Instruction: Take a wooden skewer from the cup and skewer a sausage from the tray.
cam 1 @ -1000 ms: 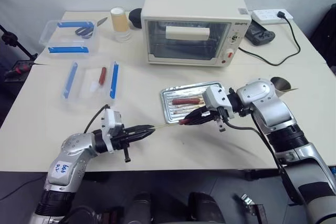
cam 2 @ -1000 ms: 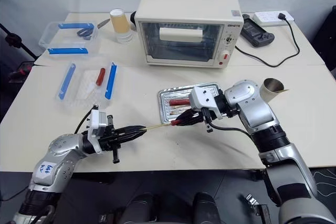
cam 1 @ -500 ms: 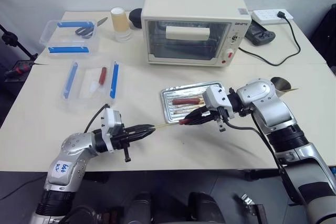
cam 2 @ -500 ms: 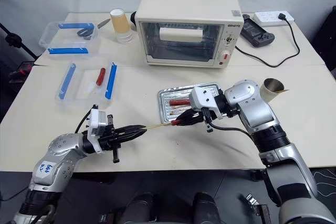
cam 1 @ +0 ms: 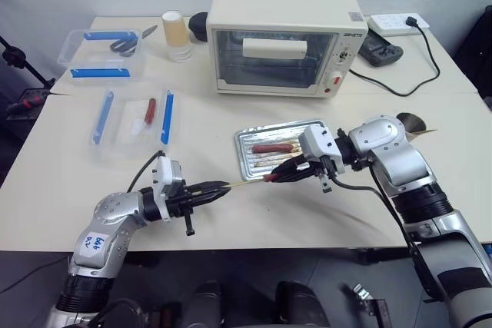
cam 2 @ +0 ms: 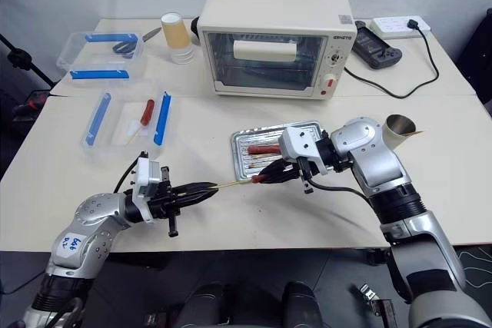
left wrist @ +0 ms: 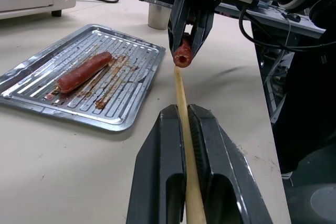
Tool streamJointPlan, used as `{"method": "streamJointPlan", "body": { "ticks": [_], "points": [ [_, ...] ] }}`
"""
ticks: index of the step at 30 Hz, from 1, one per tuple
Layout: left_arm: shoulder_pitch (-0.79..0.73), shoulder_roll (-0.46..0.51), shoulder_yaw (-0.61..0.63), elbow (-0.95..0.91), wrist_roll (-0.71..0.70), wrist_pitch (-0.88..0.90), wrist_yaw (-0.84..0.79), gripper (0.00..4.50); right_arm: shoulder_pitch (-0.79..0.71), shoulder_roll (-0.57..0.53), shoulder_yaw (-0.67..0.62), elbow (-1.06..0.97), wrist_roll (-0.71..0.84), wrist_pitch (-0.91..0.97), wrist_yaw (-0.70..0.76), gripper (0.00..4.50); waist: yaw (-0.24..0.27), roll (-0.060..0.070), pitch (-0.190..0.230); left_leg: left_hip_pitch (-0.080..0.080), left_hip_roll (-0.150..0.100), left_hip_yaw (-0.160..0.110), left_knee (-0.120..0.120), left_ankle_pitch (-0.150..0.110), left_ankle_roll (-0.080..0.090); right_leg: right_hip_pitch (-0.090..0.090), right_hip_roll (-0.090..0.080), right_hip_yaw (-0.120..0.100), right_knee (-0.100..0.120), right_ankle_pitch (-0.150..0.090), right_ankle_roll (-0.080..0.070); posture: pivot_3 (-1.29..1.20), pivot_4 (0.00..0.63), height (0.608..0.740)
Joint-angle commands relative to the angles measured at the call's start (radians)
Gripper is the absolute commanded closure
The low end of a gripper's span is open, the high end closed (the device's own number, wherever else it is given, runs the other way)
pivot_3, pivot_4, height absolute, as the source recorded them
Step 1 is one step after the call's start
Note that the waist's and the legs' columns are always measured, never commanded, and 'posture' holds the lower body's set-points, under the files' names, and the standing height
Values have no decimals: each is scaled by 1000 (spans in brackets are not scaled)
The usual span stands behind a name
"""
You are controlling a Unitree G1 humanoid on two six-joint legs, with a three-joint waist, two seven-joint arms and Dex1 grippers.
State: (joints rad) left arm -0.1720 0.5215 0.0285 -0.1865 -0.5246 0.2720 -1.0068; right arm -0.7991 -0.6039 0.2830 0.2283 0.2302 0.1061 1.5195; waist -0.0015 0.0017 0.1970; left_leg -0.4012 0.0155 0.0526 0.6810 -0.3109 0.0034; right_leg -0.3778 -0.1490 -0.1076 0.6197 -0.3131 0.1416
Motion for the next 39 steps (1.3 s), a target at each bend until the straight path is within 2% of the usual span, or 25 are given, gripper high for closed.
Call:
{"method": "streamJointPlan", "body": {
  "ticks": [1,39],
  "points": [
    [6,8,12,-47,-28,-5,-18,4500,-1,-18,-26,10,6,-24,18,4352,0,0,0,0,0,0,0,0,0,0,0,0,0,0,0,0,150,740],
    [5,-8,-3,-24,-8,-22,-20,4500,11,-12,-15,-7,18,-50,40,4352,0,0,0,0,0,0,0,0,0,0,0,0,0,0,0,0,150,740]
  ]
}}
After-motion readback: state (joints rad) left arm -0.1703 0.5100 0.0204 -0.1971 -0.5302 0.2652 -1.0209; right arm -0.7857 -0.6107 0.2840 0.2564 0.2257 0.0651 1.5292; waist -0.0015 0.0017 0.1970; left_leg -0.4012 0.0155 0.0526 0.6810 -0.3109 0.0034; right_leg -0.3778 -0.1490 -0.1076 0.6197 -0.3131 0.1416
